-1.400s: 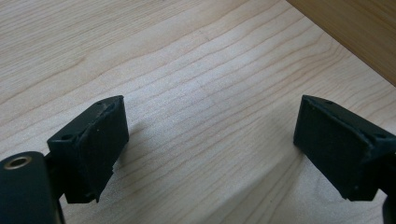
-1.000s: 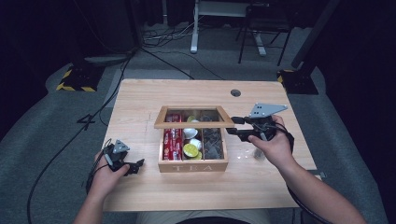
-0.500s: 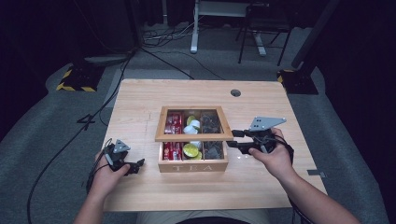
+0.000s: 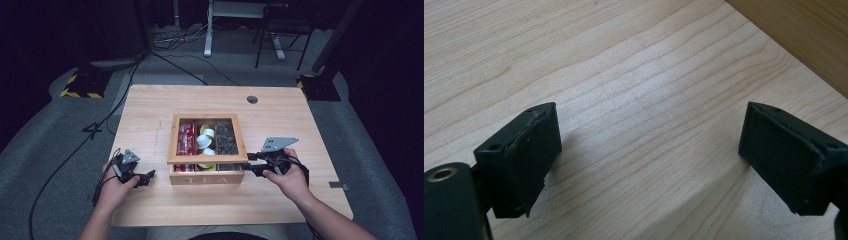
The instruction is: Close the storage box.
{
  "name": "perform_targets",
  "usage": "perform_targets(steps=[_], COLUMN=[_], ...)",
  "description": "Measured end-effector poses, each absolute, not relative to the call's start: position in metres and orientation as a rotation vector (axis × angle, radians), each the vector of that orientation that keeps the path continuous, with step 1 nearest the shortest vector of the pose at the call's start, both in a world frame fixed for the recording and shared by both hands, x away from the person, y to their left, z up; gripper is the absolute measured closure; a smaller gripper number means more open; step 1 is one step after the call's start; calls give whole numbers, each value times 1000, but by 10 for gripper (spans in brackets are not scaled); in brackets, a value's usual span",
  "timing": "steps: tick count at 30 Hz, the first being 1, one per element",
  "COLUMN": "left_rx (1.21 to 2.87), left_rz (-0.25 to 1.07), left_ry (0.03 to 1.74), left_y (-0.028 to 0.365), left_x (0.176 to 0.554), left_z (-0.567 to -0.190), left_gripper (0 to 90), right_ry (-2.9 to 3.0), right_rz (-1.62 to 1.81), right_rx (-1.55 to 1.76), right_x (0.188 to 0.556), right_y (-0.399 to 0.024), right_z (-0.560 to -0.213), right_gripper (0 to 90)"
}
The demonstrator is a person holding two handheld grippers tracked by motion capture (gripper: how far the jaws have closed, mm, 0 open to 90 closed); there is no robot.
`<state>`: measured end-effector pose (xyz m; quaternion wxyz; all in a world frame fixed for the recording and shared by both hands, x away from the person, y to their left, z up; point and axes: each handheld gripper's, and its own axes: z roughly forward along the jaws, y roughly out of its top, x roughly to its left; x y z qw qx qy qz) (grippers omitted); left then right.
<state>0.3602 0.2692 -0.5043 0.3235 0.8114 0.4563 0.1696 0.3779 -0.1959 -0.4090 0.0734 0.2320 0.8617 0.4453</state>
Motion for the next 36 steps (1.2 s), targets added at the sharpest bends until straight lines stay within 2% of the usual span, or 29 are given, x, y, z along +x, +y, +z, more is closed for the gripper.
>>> perform_targets(steps=[26,36], left_rx=[2127,2129], left_rz=[444,442], left_ry=[1195,1194], left_y=[268,268], left_x=[361,361], left_z=[-505,-504], left_gripper=[105,104], right_ry=[2682,2653], right_rz=[1184,1214], right_rx=[724,735], right_x=[370,366], right_y=[-191,-193], right_z=[-430,-424], right_gripper=[580,451])
